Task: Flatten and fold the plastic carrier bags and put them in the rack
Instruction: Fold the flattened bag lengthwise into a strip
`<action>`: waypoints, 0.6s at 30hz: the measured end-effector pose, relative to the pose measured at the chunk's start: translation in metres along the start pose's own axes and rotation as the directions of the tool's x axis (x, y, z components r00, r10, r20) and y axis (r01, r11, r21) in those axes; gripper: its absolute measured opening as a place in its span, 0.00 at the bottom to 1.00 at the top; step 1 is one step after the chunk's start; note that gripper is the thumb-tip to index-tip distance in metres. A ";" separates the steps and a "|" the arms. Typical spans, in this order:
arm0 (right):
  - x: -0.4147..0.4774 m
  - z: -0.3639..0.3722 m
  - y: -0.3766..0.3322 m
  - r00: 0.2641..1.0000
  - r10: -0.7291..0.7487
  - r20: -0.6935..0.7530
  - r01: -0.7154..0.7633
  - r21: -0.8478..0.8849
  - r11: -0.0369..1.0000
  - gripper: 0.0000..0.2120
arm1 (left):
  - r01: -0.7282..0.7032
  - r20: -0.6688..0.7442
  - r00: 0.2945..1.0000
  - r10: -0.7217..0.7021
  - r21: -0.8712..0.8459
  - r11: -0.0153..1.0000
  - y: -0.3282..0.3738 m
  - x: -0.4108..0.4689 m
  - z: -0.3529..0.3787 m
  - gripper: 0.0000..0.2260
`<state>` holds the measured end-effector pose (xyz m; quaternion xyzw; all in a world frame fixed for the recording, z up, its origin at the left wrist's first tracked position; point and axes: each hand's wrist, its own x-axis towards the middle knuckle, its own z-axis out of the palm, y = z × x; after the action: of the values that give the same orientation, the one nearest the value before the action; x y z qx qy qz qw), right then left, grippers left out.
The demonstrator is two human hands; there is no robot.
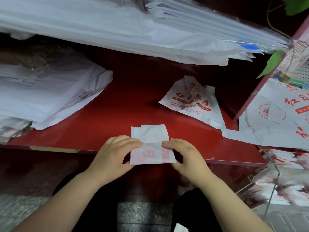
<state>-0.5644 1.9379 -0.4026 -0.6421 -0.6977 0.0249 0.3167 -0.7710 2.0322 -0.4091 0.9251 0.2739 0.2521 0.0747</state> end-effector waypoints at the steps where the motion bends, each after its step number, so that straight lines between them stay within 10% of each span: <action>1: 0.000 -0.002 -0.004 0.999 0.038 -0.018 -0.036 0.081 0.996 0.22 | 0.034 -0.060 0.997 -0.039 -0.075 0.997 0.003 0.001 -0.001 0.19; 8: 0.021 -0.002 -0.010 0.930 0.359 -0.076 -0.330 0.254 0.909 0.06 | 0.473 -0.142 0.803 -0.579 -0.440 0.763 0.024 0.017 -0.002 0.19; 18: 0.037 0.011 -0.019 0.896 0.408 -0.174 -0.436 -0.178 0.882 0.21 | 0.464 -0.233 0.844 -0.483 -0.138 0.875 0.024 0.019 0.004 0.21</action>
<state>-0.5849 1.9723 -0.3877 -0.8090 -0.5171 -0.0235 0.2786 -0.7443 2.0219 -0.3977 0.7841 0.4913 0.3551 0.1331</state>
